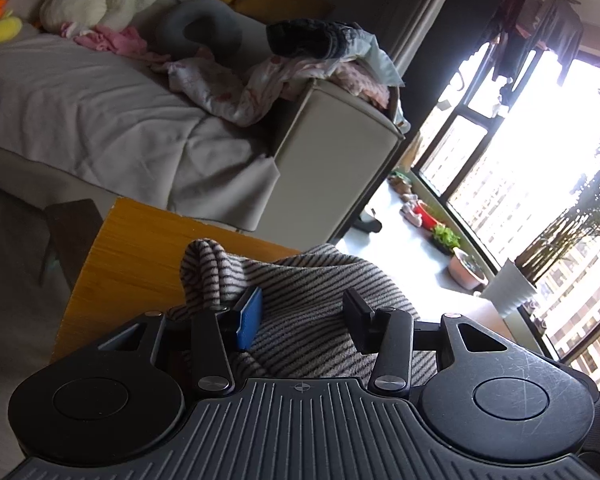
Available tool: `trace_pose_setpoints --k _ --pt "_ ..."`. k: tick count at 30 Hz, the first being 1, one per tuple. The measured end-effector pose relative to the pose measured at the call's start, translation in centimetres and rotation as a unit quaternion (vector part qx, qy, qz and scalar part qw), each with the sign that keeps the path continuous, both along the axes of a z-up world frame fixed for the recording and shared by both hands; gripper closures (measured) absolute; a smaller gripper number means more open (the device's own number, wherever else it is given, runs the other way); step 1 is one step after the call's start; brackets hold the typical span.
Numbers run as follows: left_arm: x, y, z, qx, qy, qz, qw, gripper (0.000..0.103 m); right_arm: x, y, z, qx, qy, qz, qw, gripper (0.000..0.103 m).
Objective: Fold clothes
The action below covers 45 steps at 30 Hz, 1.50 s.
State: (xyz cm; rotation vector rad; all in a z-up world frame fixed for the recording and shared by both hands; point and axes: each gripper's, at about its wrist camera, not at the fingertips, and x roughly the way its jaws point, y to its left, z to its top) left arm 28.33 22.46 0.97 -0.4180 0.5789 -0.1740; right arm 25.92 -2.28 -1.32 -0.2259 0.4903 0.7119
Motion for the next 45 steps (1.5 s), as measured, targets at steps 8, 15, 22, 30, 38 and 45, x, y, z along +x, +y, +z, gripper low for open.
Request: trace_pose_setpoints --k 8,15,22,30,38,45 --pt "-9.7 -5.1 2.2 0.052 -0.009 0.064 0.9965 0.015 -1.9 -4.4 -0.5 -0.002 0.040 -0.070 0.997 0.000" --pt "-14.3 -10.4 0.0 0.080 0.053 0.091 0.9912 0.000 -3.6 -8.3 -1.0 -0.003 0.075 -0.132 0.988 0.000" --pt "-14.8 -13.6 -2.0 0.136 0.081 0.109 0.9813 0.000 -3.6 -9.9 -2.1 -0.027 0.097 -0.176 0.979 0.000" --pt "-13.6 -14.6 -2.4 0.163 0.076 0.147 0.9727 0.000 -2.6 -9.3 -2.7 -0.039 0.095 -0.153 0.983 0.000" --pt "-13.3 -14.9 -2.6 0.176 0.079 0.145 0.9705 0.000 -2.9 -10.2 -2.7 -0.022 0.092 -0.188 0.978 0.000" --pt "-13.1 -14.9 -2.7 0.177 0.079 0.144 0.9703 0.000 -2.7 -10.0 -2.8 -0.031 0.090 -0.188 0.978 0.000"
